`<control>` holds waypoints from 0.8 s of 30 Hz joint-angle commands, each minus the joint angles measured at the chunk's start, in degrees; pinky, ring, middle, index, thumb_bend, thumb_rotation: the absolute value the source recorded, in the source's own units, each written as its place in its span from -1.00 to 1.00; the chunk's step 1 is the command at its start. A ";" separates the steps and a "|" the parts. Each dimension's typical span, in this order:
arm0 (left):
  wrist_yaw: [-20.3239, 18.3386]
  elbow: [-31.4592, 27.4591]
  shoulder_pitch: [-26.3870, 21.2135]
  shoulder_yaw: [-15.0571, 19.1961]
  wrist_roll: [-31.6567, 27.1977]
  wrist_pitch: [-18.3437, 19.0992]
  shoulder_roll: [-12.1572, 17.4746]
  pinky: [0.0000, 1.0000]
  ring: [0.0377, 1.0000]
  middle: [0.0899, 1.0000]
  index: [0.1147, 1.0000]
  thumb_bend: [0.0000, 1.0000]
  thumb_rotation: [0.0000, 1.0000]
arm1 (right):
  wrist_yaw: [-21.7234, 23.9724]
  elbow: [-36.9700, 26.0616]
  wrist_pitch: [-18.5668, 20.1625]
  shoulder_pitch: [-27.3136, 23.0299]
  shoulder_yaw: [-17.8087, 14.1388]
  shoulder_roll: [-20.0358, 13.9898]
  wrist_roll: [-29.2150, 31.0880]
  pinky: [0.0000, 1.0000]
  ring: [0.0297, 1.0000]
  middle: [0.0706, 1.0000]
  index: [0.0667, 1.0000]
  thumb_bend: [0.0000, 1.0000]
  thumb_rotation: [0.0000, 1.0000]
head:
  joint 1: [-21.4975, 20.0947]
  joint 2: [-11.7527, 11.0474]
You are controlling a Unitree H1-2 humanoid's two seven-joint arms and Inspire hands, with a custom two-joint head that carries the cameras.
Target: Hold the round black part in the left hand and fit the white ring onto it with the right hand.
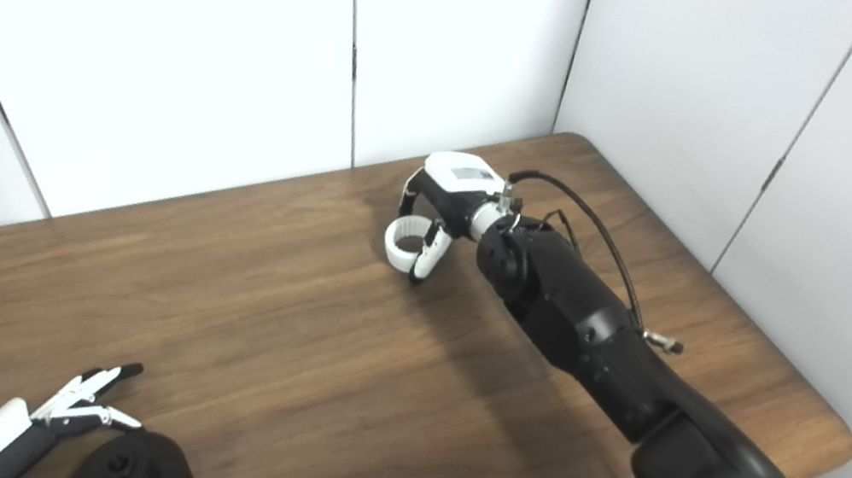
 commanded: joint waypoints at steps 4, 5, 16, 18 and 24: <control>-2.79 0.96 1.37 -0.70 2.11 4.54 0.76 1.00 1.00 0.99 -0.16 0.05 -0.86 | 1.40 -6.63 -2.28 -1.85 -0.88 -1.94 -0.47 0.60 0.68 0.62 -0.10 0.02 -0.72 | 1.56 0.75; -2.83 0.89 1.39 -0.70 2.10 4.70 0.70 1.00 1.00 0.99 -0.16 0.05 -0.86 | 1.75 -7.36 -2.39 -1.78 -0.93 -1.94 -0.40 0.62 0.70 0.63 -0.10 0.02 -0.72 | 1.56 0.75; -3.03 -0.75 1.34 -1.50 3.33 7.13 -0.31 1.00 1.00 1.00 -0.16 0.04 -0.86 | 5.81 -15.50 -4.01 -0.75 -1.54 -1.60 0.16 0.64 0.71 0.63 -0.10 0.02 -0.71 | 7.24 2.80; -2.99 -0.92 1.38 -1.58 3.46 7.28 -0.52 1.00 1.00 1.00 -0.16 0.04 -0.86 | 6.60 -16.81 -4.03 -0.39 -1.66 -1.59 0.41 0.65 0.71 0.64 -0.10 0.02 -0.71 | 7.88 2.80; -3.07 -1.17 1.34 -1.82 4.15 7.82 -0.69 1.00 1.00 1.00 -0.16 0.04 -0.85 | 8.86 -21.06 -5.04 0.64 -1.72 -1.26 1.31 0.66 0.72 0.64 -0.10 0.02 -0.71 | 8.70 3.09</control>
